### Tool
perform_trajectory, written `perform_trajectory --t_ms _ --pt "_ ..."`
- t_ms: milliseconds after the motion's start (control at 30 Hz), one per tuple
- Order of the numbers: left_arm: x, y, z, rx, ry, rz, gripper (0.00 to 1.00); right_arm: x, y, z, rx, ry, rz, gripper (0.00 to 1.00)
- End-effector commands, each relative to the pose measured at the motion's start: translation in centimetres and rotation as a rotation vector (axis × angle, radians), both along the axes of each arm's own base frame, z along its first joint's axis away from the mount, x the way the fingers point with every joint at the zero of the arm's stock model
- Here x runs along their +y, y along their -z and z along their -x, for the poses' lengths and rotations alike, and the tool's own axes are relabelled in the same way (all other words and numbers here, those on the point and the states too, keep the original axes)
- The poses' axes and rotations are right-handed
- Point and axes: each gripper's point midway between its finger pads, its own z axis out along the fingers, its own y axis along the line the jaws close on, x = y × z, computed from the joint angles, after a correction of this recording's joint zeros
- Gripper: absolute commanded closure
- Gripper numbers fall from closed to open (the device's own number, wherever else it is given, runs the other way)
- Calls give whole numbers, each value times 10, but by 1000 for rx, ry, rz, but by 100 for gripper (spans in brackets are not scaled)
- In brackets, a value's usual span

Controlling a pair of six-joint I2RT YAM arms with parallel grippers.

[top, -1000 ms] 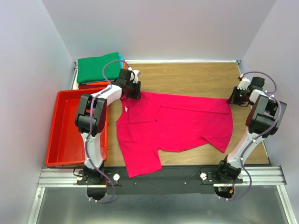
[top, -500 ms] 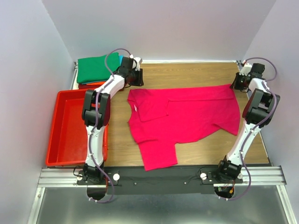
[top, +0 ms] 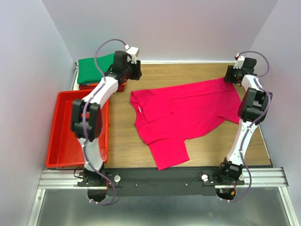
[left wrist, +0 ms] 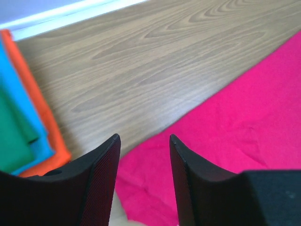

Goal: Fold and stack the t-shirts
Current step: Fold the tshirt

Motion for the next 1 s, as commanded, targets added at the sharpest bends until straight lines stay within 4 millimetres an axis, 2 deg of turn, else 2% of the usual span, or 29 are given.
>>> perform_trajectory --t_ms 0,33,67,100,133,167,200,233,267,300,333,367,400,433,467,567,600,633,733,867,967 --pt "15 -82 27 -224 -3 18 44 2 -53 23 -80 -19 67 36" --pt "16 -83 34 -223 -4 20 44 5 -33 33 -39 -29 60 36" --pt "19 -85 50 -221 1 28 44 10 -40 49 -48 -44 76 32" --pt "20 -100 54 -253 3 38 44 13 -43 60 -44 -53 82 32" --pt "21 -88 65 -233 12 32 44 17 -47 68 -52 -65 88 31" --pt "22 -90 73 -237 20 37 44 19 -71 76 -93 -83 120 30" --pt "26 -94 88 -252 27 33 44 24 -55 94 -54 -92 120 28" --pt "25 -96 96 -262 45 35 44 25 -57 103 -52 -98 134 27" --pt "27 -100 109 -277 54 33 44 27 -75 112 -84 -126 175 27" --pt "27 -100 116 -282 63 32 44 29 -75 121 -83 -142 190 27" --pt "25 -103 124 -299 85 30 44 35 -63 138 -53 -161 188 26" --pt "24 -102 130 -305 97 30 44 36 -64 146 -52 -191 223 25" --pt "25 -98 142 -307 108 30 44 39 -75 159 -56 -212 247 24" --pt "21 -103 146 -334 129 40 44 39 -66 173 -24 -264 294 22" --pt "21 -98 155 -338 140 42 44 41 -64 191 29 -290 309 21" --pt "19 -82 168 -320 168 40 44 28 -49 229 158 -392 406 21" --pt "19 -79 170 -317 173 41 44 14 -51 238 197 -366 478 22" --pt "19 -76 172 -314 171 39 44 2 -44 253 250 -388 533 22" --pt "20 -60 176 -284 168 30 44 -21 -43 275 316 -407 635 24" --pt "20 -48 176 -264 183 8 44 -29 -14 306 441 -556 721 27" --pt "16 -44 177 -248 198 17 44 -29 1 313 482 -630 734 34"
